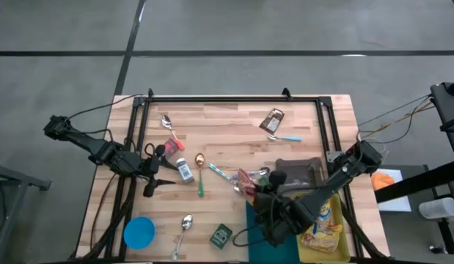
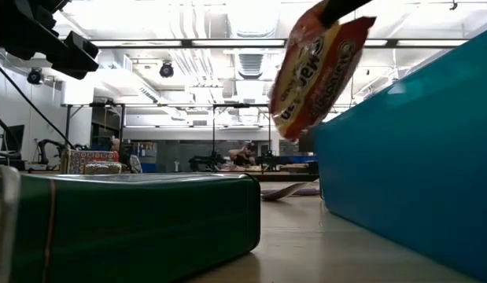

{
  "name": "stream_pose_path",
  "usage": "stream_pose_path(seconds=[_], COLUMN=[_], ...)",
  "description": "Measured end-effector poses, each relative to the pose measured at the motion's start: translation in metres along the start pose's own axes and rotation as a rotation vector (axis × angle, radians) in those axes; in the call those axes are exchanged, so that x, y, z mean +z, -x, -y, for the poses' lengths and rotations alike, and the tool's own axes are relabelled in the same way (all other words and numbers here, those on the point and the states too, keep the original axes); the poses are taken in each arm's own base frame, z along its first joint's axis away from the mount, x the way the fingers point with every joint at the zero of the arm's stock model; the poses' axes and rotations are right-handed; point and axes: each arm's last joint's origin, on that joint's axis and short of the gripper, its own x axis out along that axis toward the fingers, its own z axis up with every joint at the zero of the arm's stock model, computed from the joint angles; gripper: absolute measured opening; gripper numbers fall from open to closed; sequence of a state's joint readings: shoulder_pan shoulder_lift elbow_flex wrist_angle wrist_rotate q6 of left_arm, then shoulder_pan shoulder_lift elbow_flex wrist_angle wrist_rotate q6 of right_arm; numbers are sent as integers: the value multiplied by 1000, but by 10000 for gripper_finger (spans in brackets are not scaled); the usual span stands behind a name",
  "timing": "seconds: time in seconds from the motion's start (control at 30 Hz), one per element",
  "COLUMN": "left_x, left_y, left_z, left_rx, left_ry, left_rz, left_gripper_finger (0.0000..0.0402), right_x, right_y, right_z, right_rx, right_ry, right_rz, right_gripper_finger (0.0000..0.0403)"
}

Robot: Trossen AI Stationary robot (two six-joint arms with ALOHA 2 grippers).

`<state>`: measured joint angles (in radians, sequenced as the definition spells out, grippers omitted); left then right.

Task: Pick & Place Food Item
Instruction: Put the red noodle pack into the yellow bin

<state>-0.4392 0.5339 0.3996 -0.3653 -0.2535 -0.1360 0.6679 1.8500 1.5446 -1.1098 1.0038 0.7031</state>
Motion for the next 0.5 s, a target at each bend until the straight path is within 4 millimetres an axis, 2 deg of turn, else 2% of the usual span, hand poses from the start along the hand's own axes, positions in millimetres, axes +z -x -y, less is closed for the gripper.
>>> stream_pose_path(seconds=[0.27, 0.4, 0.5], left_x=[0, 0, 0], left_y=[0, 0, 0], left_z=[0, 0, 0], left_rx=[0, 0, 0], left_ry=[0, 0, 0], left_rz=[0, 0, 0], left_gripper_finger=[241, 241, 241], right_x=[-4, -3, 0], right_y=[41, 68, 88], right_z=[9, 18, 22], right_rx=[9, 71, 143], right_ry=[50, 102, 72], right_rz=[-28, -92, -125], right_gripper_finger=[12, 12, 12])
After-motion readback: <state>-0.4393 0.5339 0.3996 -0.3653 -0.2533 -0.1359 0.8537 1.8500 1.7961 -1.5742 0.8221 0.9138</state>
